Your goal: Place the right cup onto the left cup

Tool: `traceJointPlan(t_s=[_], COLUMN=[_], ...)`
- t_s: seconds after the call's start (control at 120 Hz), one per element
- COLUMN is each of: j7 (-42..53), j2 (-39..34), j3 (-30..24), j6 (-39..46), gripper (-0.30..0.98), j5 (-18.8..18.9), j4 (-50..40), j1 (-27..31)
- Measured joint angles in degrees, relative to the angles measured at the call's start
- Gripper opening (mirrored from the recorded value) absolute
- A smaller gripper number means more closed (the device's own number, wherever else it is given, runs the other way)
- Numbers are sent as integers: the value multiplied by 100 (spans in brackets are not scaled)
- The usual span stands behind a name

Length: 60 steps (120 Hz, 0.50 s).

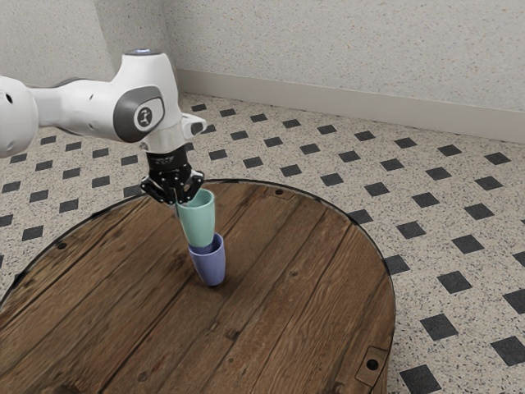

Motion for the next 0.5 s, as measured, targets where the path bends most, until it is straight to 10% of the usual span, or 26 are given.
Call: traceJointPlan(t_s=[0.5], j7=[144], j2=[385], j3=[1], j6=[189], gripper=[-10], j5=[-129], j4=[126], j1=[33])
